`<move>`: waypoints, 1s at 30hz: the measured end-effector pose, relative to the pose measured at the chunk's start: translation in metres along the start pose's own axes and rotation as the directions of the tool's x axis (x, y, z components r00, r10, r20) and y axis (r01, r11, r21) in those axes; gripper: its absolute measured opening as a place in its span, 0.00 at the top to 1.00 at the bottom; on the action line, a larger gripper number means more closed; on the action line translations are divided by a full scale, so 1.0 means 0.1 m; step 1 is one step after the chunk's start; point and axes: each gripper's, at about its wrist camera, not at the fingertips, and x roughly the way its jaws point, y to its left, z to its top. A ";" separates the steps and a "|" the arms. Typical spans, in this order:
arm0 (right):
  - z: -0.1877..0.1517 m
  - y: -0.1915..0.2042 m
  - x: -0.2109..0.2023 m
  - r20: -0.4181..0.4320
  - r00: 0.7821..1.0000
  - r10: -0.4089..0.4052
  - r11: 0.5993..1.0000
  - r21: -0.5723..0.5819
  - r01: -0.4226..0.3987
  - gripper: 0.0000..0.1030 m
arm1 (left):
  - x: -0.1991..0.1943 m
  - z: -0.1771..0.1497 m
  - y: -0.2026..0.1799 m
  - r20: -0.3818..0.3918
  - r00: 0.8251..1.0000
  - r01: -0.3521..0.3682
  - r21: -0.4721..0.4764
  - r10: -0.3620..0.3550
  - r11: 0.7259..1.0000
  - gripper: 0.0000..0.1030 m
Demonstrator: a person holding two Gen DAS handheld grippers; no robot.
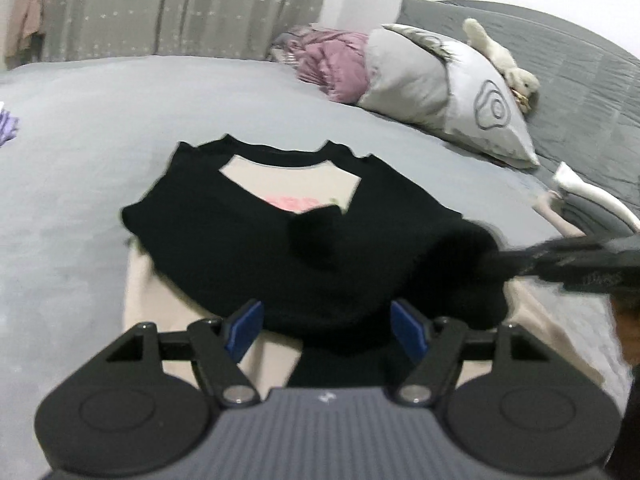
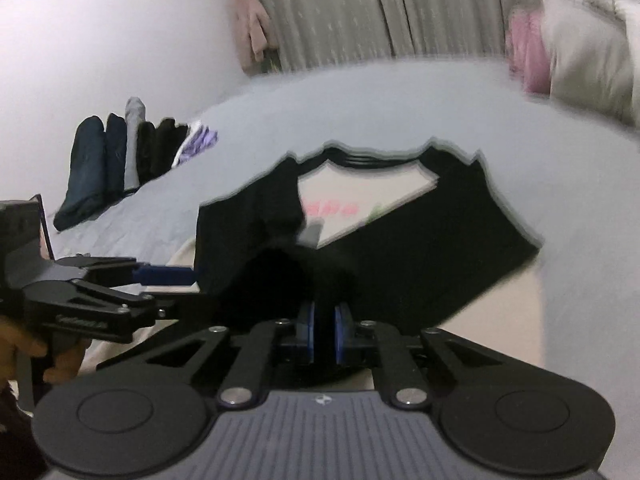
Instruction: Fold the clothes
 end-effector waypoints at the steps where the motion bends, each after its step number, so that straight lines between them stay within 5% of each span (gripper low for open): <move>1: 0.02 0.03 -0.11 0.016 1.000 -0.018 0.999 -0.040 0.019 0.91 | 0.01 0.00 0.01 -0.005 1.000 -0.011 -0.004 0.011 1.000 0.33; 4: -0.01 0.14 -0.34 -0.016 0.998 -0.059 0.981 -0.184 0.055 0.90 | 0.06 -0.01 0.07 -0.040 0.998 -0.053 -0.027 0.052 0.998 0.33; 7: -0.21 0.19 -0.29 -0.246 0.969 -0.019 0.950 -0.305 -0.059 0.73 | 0.11 -0.01 0.14 -0.072 0.995 -0.077 -0.074 0.072 0.994 0.33; 10: -0.38 0.17 -0.25 -0.317 0.948 -0.031 0.938 -0.337 -0.082 0.68 | 0.11 0.01 0.21 -0.067 0.996 -0.071 -0.136 0.063 0.988 0.33; 17: -0.31 -0.23 -0.42 -0.210 0.968 0.138 0.981 -0.105 -0.163 0.52 | 0.22 0.06 0.34 -0.042 0.999 -0.037 -0.276 0.027 0.961 0.33; 20: -0.28 -0.51 -0.35 -0.167 0.973 0.161 0.986 0.076 -0.150 0.52 | 0.29 0.08 0.42 -0.022 1.000 -0.027 -0.344 0.020 0.939 0.35; 23: -0.27 -0.60 -0.22 -0.164 0.978 0.132 0.985 0.137 -0.110 0.52 | 0.34 0.09 0.47 0.002 1.000 -0.024 -0.397 0.027 0.917 0.37; 24: -0.28 -0.61 -0.18 -0.172 0.977 0.129 0.984 0.142 -0.105 0.52 | 0.36 0.09 0.48 0.009 0.999 -0.027 -0.406 0.034 0.913 0.40; 26: -0.31 -0.57 -0.10 -0.188 0.973 0.136 0.984 0.144 -0.109 0.59 | 0.37 0.09 0.48 0.027 0.998 -0.045 -0.411 0.061 0.911 0.66; 27: -0.33 -0.54 -0.05 -0.195 0.971 0.139 0.983 0.146 -0.112 0.77 | 0.37 0.08 0.50 0.037 0.997 -0.040 -0.435 0.062 0.900 0.89; 28: -0.35 -0.49 -0.03 -0.200 0.970 0.136 0.983 0.146 -0.107 0.88 | 0.37 0.07 0.52 0.048 0.997 -0.033 -0.459 0.062 0.888 0.91; 30: -0.35 -0.43 -0.08 -0.167 0.980 0.104 0.988 0.131 -0.082 0.89 | 0.37 0.07 0.53 0.056 0.996 -0.037 -0.476 0.072 0.879 0.93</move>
